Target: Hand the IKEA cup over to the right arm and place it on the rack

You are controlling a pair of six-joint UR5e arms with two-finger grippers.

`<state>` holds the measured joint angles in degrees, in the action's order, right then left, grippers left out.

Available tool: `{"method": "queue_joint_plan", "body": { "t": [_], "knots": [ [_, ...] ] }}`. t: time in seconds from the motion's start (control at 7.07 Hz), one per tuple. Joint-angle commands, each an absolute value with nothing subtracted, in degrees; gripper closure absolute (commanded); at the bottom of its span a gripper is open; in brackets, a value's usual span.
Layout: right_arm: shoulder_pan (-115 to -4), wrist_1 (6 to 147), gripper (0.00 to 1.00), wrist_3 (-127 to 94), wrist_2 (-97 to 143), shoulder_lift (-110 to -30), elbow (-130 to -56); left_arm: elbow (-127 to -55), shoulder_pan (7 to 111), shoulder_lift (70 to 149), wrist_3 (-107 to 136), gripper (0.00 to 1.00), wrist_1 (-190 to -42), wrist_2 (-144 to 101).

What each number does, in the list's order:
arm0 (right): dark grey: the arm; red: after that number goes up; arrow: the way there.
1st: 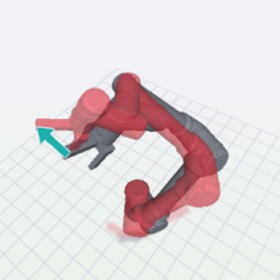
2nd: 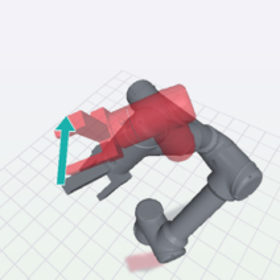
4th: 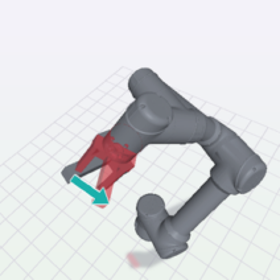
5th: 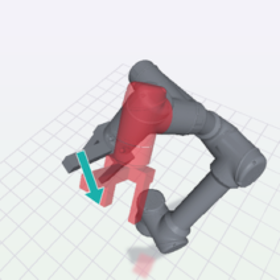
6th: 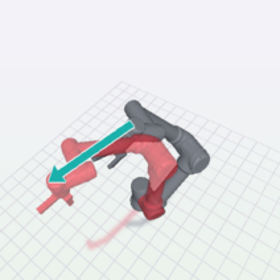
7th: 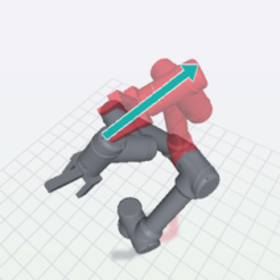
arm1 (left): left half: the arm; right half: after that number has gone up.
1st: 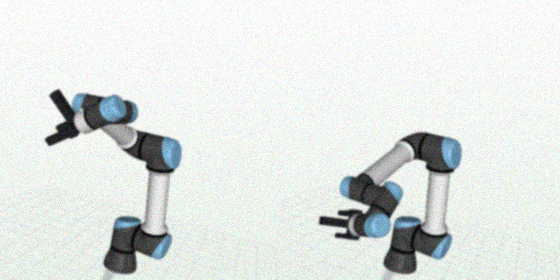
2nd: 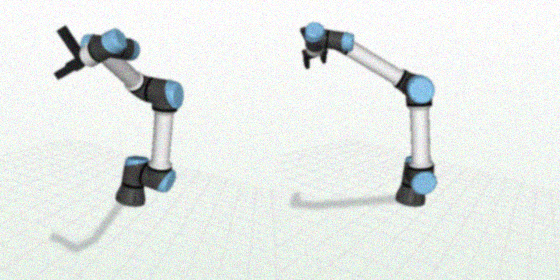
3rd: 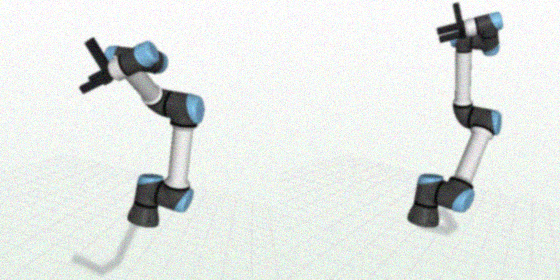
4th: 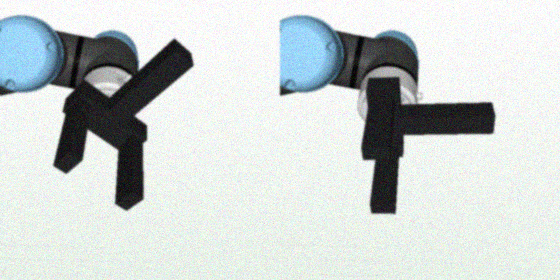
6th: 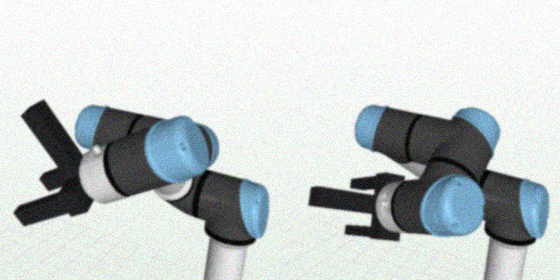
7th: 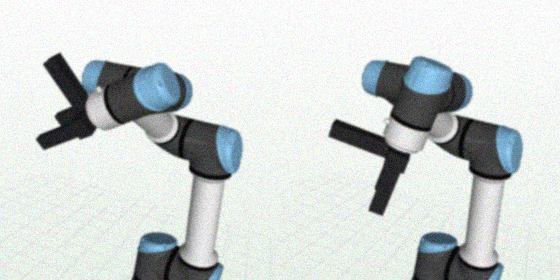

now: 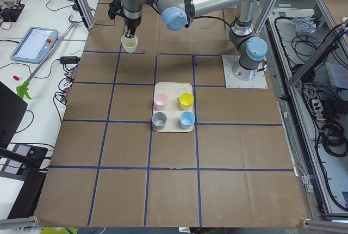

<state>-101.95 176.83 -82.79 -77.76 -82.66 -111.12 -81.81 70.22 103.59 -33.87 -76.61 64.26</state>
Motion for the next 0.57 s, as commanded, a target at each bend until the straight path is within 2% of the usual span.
{"method": "queue_joint_plan", "body": {
  "t": [0.0, 0.42],
  "knots": [
    [-101.95, 176.84, 0.00, -82.79, -77.78, -82.71, -111.18, -85.32, 72.85, 103.10, -35.85, 1.00, -66.16, 48.92],
    [-101.95, 176.84, 0.00, -82.79, -77.78, -82.62, -111.18, -95.85, 76.11, 100.90, -35.60, 0.98, -45.86, 38.61]
  ]
}}
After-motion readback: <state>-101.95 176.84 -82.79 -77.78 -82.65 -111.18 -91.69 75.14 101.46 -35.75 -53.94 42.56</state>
